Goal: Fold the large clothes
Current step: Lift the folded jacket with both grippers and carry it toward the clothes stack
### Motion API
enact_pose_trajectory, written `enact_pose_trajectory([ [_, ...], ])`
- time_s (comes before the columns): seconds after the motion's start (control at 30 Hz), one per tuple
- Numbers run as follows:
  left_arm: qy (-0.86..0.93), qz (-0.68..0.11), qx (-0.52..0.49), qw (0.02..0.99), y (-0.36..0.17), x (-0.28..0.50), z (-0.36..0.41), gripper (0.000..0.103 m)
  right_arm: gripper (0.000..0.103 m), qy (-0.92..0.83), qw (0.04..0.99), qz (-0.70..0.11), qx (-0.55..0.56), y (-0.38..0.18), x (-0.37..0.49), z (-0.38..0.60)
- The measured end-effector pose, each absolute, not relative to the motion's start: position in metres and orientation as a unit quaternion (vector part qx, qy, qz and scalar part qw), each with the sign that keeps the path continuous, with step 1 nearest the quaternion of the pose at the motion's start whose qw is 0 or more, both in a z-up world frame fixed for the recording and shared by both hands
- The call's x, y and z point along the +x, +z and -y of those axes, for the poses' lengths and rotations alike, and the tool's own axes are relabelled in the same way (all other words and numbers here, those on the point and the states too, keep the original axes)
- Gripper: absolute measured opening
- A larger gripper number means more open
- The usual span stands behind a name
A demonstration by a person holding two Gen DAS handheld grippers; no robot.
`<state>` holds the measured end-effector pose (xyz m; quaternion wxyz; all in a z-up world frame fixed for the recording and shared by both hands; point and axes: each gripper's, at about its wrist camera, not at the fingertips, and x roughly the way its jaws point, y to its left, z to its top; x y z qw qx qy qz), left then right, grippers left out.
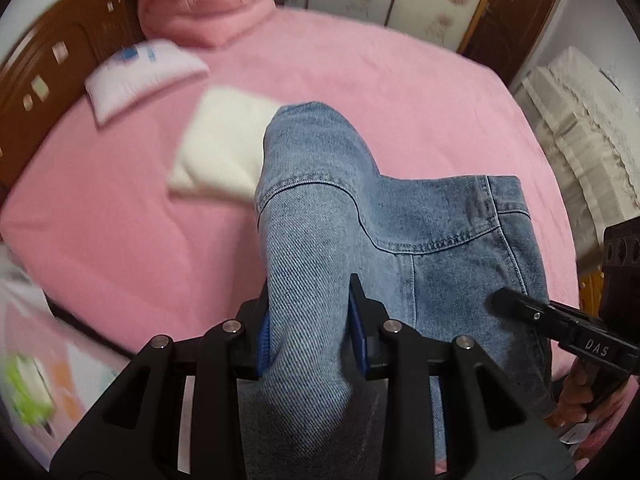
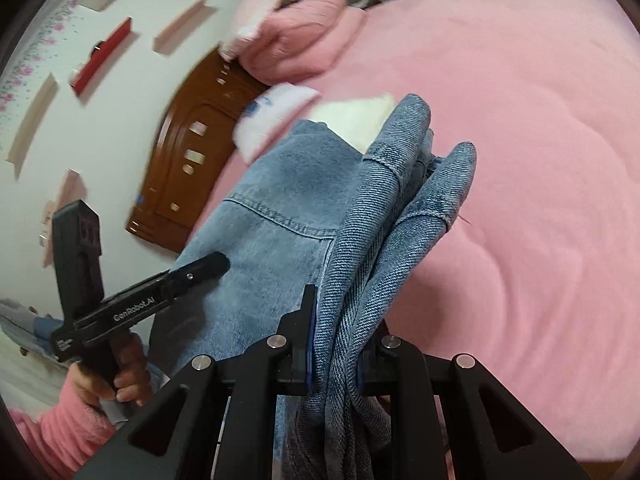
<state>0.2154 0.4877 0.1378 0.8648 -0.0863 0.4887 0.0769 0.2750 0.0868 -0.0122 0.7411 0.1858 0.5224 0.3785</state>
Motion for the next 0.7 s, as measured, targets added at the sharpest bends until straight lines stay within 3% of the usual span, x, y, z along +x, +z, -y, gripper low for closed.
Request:
enact_pose_trajectory([
  [0.4,0.146,-0.385,-0.021,0.911,0.253,0.328,-0.599,0.028,0.013,0.452,0.754,-0.425,0.217,0.079,0.438,-0.197],
  [0.6,0.152,-0.385,-0.007,0.910,0.264,0.401,-0.643,0.028,0.013,0.448,0.750,-0.425,0.237,0.091,0.501,-0.249],
  [0.7,0.143,-0.396,-0.019,0.907,0.241,0.444,-0.672,0.028,0.013,0.436,0.749,-0.435,0.244,0.076,0.509,-0.276],
])
